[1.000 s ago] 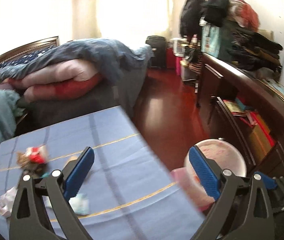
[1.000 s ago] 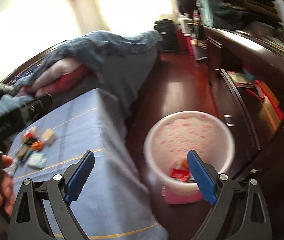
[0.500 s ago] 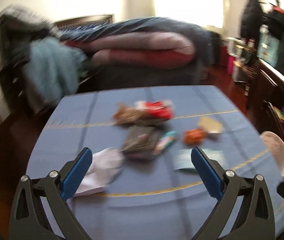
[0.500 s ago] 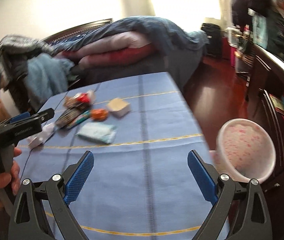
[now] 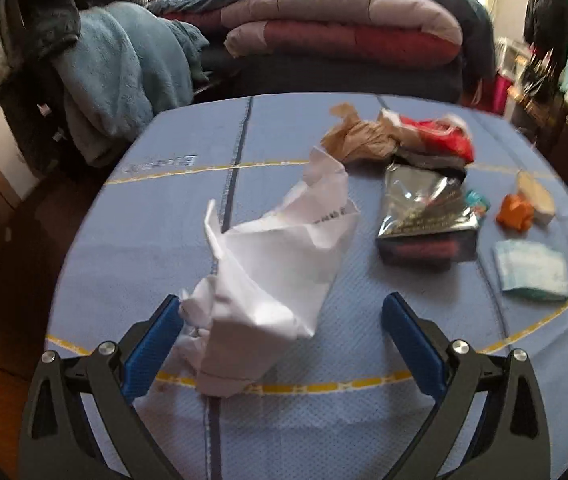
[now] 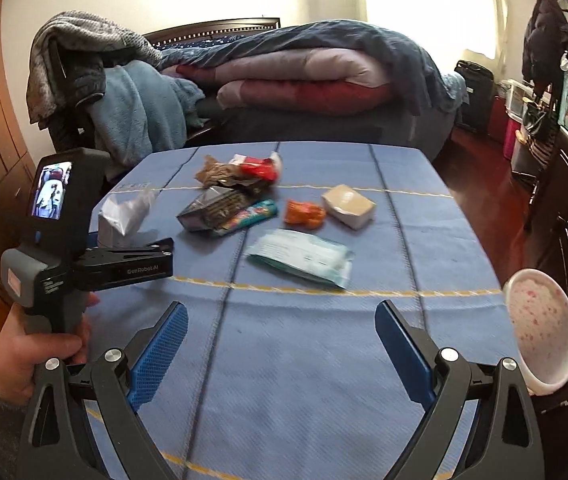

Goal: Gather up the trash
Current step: 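Grasp the crumpled white paper with the left tool, then grasp the dark cigarette box with the right tool while the left holds the paper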

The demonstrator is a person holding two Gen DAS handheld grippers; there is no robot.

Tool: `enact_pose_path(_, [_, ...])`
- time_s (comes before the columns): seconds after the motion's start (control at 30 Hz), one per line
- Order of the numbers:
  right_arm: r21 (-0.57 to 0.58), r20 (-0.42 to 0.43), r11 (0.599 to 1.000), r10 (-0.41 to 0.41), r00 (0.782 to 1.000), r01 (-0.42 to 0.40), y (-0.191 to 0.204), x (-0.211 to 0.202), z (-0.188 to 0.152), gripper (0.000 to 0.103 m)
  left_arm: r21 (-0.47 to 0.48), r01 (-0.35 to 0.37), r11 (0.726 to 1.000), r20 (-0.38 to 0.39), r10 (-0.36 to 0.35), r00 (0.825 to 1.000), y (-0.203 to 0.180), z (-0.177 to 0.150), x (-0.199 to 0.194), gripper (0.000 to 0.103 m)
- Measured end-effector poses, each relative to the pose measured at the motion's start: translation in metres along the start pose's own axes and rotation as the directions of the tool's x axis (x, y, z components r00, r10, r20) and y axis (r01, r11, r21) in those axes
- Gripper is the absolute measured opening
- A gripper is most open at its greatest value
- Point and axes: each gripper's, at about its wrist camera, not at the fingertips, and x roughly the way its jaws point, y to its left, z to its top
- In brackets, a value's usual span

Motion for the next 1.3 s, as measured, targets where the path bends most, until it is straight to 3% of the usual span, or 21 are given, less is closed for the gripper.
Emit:
enact_pose_path(0.07, [-0.006,0.006,1.0,-0.007,1.0,0.007,0.008,0.004,0.005,0.094,-0.028,0.03,0.999,-0.019,-0.03,0.999,0.006,0.0,0.004,0.097])
enact_pose_path(0.13, [-0.006,0.012,1.0,-0.006,1.0,0.006,0.013,0.007,0.011,0.094,-0.031,0.013,0.999,-0.004,-0.013,1.0,0.01,0.001,0.002,0.076])
enact_pose_path(0.17, [-0.003,0.017,1.0,-0.004,1.0,0.004,0.016,0.009,0.015,0.094,-0.037,0.008,0.999,0.005,-0.008,1.0,0.014,0.001,0.001,0.072])
enact_pose_path(0.27, [0.0,0.028,1.0,-0.003,1.0,0.003,0.025,0.015,0.025,0.094,-0.111,0.092,0.99,0.029,-0.089,0.996,0.034,-0.001,-0.005,0.067])
enact_pose_path(0.47, [0.024,0.009,1.0,-0.009,1.0,0.009,0.049,0.049,0.049,0.094,-0.203,0.068,0.977,0.129,-0.042,0.991,0.074,-0.01,-0.035,0.066])
enact_pose_path(0.77, [-0.044,-0.086,0.982,-0.189,0.978,0.186,0.101,0.129,0.069,0.094,-0.225,0.082,0.971,0.207,-0.035,0.978,0.101,-0.018,-0.066,0.067])
enact_pose_path(0.87, [-0.086,-0.096,0.959,-0.279,0.956,0.271,0.11,0.14,0.069,0.087,-0.222,0.093,0.971,0.212,-0.045,0.976,0.103,-0.021,-0.068,0.067])
enact_pose_path(0.9, [-0.089,-0.109,0.957,-0.284,0.953,0.275,0.109,0.143,0.069,0.075,-0.221,0.096,0.971,0.215,-0.047,0.976,0.103,-0.021,-0.068,0.067])
enact_pose_path(0.97, [-0.076,-0.152,0.961,-0.273,0.95,0.264,0.104,0.148,0.068,0.063,-0.218,0.1,0.971,0.217,-0.052,0.975,0.105,-0.021,-0.07,0.067])
enact_pose_path(1.13, [-0.067,-0.129,0.971,-0.235,0.963,0.228,0.096,0.134,0.064,0.059,-0.22,0.105,0.97,0.216,-0.056,0.975,0.103,-0.023,-0.07,0.067])
enact_pose_path(1.3, [-0.006,-0.107,0.996,-0.094,0.99,0.094,0.078,0.096,0.057,0.059,-0.204,0.111,0.973,0.224,-0.064,0.972,0.093,-0.023,-0.076,0.067])
